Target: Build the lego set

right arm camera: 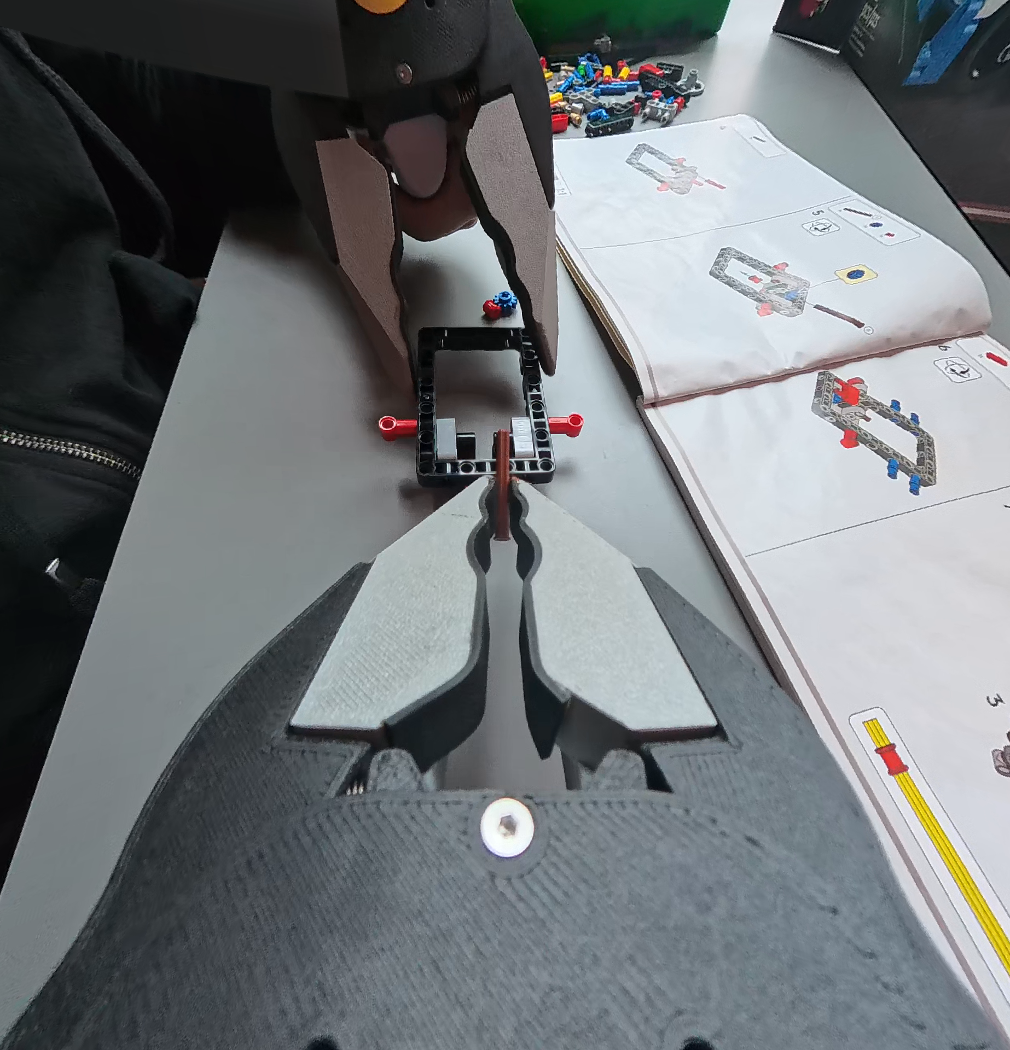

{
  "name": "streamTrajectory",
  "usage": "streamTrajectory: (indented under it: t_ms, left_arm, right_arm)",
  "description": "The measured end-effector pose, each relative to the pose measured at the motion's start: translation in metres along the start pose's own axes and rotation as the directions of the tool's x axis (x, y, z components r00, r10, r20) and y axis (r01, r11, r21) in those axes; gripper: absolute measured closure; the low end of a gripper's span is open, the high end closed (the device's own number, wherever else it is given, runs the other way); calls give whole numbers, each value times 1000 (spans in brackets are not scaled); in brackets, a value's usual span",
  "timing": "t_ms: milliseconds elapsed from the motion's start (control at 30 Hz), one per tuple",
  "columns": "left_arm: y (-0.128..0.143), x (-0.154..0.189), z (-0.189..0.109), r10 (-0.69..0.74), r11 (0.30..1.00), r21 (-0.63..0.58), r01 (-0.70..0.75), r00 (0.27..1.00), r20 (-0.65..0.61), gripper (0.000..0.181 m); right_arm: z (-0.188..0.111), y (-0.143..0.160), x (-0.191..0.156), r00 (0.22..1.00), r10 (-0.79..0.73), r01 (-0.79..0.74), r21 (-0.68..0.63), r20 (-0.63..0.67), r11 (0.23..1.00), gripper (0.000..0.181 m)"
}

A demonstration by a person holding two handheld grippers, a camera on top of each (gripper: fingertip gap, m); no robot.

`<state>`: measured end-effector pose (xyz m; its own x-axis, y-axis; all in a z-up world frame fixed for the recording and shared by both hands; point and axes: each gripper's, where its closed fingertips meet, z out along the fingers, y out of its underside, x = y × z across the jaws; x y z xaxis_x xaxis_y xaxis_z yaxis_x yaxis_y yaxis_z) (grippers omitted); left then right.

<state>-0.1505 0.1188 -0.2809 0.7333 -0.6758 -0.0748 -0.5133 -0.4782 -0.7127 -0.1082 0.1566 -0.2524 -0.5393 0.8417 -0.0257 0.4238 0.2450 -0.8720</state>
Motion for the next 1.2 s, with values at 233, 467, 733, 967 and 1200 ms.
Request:
streamTrajectory:
  t_ms: [233,467,733,967,1200]
  left_arm:
    - [4,0,2,12,1000,-20,-12,1000,5,123]
    - [5,4,3,10,1000,-21,-11,1000,-19,124]
    - [-1,0,-20,14,999,39,-12,999,-52,120]
    - [35,-29,-53,-109,993,-43,109,994,-3,132]
    - [54,-39,-63,-89,993,-73,92,995,34,140]
  right_arm:
    - [-1,4,0,1000,0,0,-16,3,1000,181]
    - [-1,5,0,1000,-6,6,-27,1,1000,181]
    - [-5,4,0,1000,-13,13,-20,-10,1000,181]
    - [-12,8,7,999,-6,5,-24,-38,1000,181]
    - [-15,17,14,998,23,-25,-43,-51,999,181]
